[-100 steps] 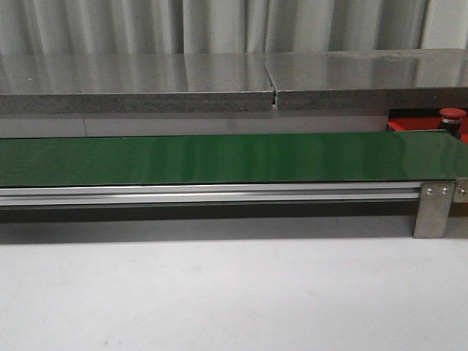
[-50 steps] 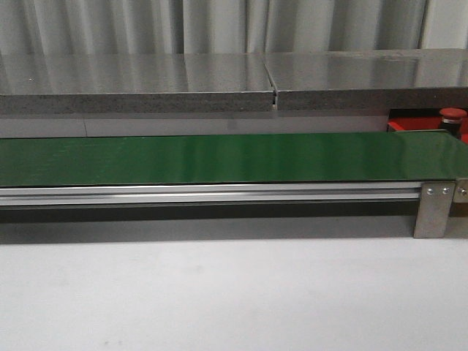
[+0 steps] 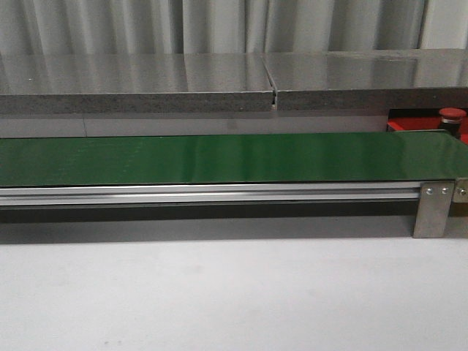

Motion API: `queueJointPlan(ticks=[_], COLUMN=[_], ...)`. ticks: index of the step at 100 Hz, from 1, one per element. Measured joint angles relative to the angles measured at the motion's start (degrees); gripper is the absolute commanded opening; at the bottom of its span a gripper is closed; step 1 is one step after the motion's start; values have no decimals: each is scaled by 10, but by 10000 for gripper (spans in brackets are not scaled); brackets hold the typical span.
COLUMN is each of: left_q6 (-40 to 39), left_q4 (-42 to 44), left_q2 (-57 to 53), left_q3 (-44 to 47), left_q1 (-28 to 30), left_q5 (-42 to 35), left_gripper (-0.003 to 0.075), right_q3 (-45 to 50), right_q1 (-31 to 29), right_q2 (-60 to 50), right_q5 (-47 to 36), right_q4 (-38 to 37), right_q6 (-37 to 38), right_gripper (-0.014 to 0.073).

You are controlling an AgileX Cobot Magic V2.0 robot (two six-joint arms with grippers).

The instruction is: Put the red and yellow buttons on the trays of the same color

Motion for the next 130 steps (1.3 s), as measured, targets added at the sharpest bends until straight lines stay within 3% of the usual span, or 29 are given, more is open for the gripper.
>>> queueJointPlan(ticks=[9, 81, 130], left_q6=[0, 0, 0], left_q4=[0, -1, -1], left_q2=[0, 0, 0], left_q3=[0, 0, 0], left_q1=[0, 0, 0], left_q5=[0, 0, 0], left_gripper=[-19, -19, -19], right_q3=[1, 1, 2], right_q1=[0, 13, 237], right_q2=[1, -136, -379], right_q5=[5, 19, 54], right_q4=[0, 0, -2], right_q6=[0, 1, -9], right_gripper=[607, 603, 584])
